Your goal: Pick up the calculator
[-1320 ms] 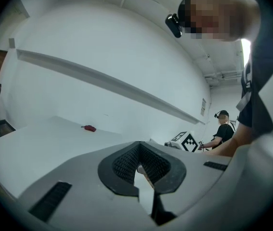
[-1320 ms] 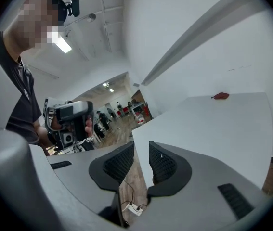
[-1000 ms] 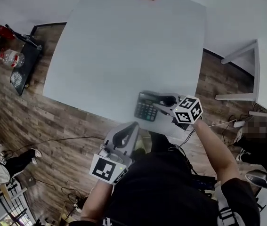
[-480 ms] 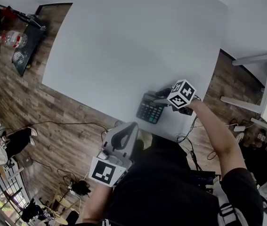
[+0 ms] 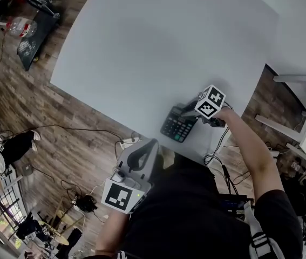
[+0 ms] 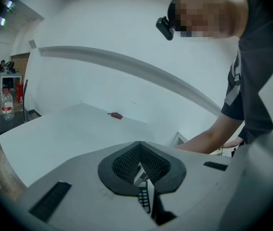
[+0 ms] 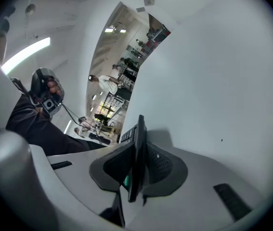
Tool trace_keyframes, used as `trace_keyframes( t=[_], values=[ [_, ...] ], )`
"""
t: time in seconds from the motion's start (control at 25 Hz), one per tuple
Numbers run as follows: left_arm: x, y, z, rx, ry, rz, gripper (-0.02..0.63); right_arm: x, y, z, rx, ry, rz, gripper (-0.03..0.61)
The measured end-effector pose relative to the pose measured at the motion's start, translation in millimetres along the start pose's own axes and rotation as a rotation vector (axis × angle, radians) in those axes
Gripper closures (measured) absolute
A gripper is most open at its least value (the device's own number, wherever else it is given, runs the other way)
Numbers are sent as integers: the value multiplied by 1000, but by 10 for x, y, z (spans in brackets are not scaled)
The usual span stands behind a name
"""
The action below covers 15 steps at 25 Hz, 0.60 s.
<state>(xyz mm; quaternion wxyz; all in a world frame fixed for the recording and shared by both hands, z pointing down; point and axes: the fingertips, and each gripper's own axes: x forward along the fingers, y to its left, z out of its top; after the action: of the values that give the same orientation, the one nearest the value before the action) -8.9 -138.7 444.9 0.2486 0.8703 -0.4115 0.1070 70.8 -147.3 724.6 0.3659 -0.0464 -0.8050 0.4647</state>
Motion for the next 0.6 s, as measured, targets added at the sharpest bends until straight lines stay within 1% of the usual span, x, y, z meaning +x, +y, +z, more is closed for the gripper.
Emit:
trace_keyframes(
  t=[0.04,0.12,0.2,0.28,0.4,0.6],
  values=[
    [-6,9,-16,-4,2,4,607,4,17,2,9,-4,25,518],
    [-14,19,-46,-9,6,9,609,4,36,7,20,-14,62,522],
    [-21,24,-45,-12,2,8,609,-3,54,13,17,-18,81,525],
    [-31,34,-22,-14,-10,6,609,-4,74,27,1,-15,84,526],
    [-64,57,-45,-7,-5,8,608,-20,95,71,-4,-25,81,528],
    [-92,32,-60,0,-17,-4,609,-159,213,229,2,-104,84,526]
  ],
)
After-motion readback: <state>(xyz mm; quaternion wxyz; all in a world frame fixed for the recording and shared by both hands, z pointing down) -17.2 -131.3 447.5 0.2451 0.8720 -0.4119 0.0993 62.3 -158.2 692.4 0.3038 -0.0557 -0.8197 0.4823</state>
